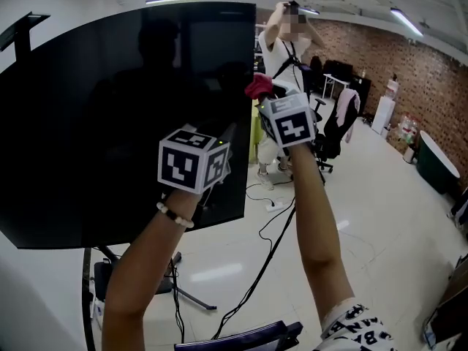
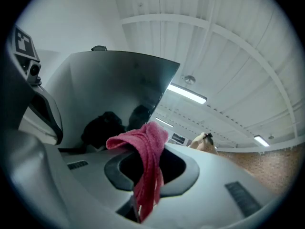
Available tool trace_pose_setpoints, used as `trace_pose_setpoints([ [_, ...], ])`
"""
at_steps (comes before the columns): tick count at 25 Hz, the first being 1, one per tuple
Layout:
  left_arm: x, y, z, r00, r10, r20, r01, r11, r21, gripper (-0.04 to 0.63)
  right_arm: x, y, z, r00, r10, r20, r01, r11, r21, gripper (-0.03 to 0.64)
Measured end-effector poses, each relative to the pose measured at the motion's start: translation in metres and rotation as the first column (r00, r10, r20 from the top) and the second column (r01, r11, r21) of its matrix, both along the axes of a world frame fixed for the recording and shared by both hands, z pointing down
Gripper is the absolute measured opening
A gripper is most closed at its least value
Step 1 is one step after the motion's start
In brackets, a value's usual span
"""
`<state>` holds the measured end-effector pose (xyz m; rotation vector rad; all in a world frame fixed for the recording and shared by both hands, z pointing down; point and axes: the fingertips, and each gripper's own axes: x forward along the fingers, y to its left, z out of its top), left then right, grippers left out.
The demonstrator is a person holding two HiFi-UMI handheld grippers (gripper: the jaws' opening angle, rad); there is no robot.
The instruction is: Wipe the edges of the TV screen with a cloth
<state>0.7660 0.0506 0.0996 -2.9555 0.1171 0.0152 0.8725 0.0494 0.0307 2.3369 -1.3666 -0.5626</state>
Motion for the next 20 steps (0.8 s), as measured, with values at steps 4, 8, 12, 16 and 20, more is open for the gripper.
trace_pose_setpoints([
  [4,-0.002,-0.002,-0.038,0.999,0.032,-0.001,-0.032,0.999,0.005,-0.003,0.004,-0.004,-0.041,1.000,0.027,-0.015,-0.027,1.000,0.000,0.074],
  [8,-0.008,0.000,-0.065,0.999,0.041,-0.003,-0.041,0.999,0.022,-0.003,-0.001,-0.004,-0.091,0.997,0.033,-0.073,-0.031,0.999,0.030,0.074],
  [12,-0.012,-0.004,-0.085,0.998,0.053,-0.030,-0.053,0.999,0.007,-0.003,0.010,-0.006,-0.130,0.993,0.076,-0.094,-0.078,0.997,-0.011,0.074],
  [16,-0.024,-0.024,-0.101,0.998,0.055,-0.035,-0.055,0.998,-0.007,-0.003,0.001,-0.019,-0.174,0.988,0.088,-0.130,-0.093,0.995,-0.034,0.074],
  [20,-0.028,-0.025,-0.105,0.998,0.055,-0.041,-0.056,0.998,-0.017,-0.003,-0.006,-0.011,-0.200,0.982,0.087,-0.166,-0.088,0.996,-0.002,0.074],
])
